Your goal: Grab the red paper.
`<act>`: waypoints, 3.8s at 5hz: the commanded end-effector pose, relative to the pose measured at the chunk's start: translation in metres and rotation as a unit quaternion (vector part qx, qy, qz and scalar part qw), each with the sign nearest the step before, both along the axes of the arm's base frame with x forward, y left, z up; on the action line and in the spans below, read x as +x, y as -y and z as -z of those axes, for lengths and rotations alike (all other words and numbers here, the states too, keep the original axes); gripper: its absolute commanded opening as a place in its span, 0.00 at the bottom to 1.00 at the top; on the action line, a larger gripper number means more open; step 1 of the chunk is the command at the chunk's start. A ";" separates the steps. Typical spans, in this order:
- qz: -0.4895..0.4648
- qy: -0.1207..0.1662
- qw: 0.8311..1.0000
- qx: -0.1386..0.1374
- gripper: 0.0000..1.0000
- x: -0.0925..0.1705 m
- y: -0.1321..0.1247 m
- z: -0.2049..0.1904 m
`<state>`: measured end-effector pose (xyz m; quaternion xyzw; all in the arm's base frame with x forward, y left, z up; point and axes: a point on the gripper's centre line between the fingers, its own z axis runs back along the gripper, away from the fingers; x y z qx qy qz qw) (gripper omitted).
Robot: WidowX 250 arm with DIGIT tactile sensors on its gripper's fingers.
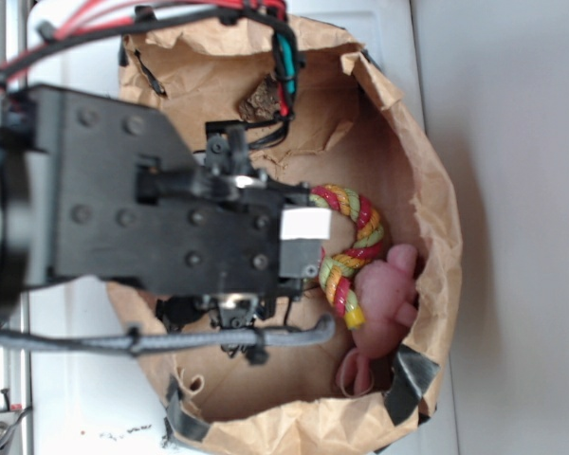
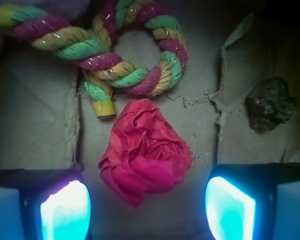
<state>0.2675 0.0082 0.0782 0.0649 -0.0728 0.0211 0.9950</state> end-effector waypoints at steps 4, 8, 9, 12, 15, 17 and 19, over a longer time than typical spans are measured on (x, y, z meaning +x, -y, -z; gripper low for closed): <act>0.058 0.036 0.997 0.040 1.00 0.005 0.021 0.012; -0.041 0.035 0.994 0.100 1.00 0.054 -0.010 0.029; -0.042 0.038 0.994 0.097 1.00 0.053 -0.011 0.028; 0.037 0.074 0.997 -0.001 1.00 -0.018 -0.006 -0.026; 0.022 0.083 0.996 -0.014 1.00 -0.023 -0.023 -0.028; 0.022 0.083 0.996 -0.014 1.00 -0.023 -0.023 -0.028; 0.013 0.077 0.997 -0.022 1.00 -0.017 -0.032 -0.018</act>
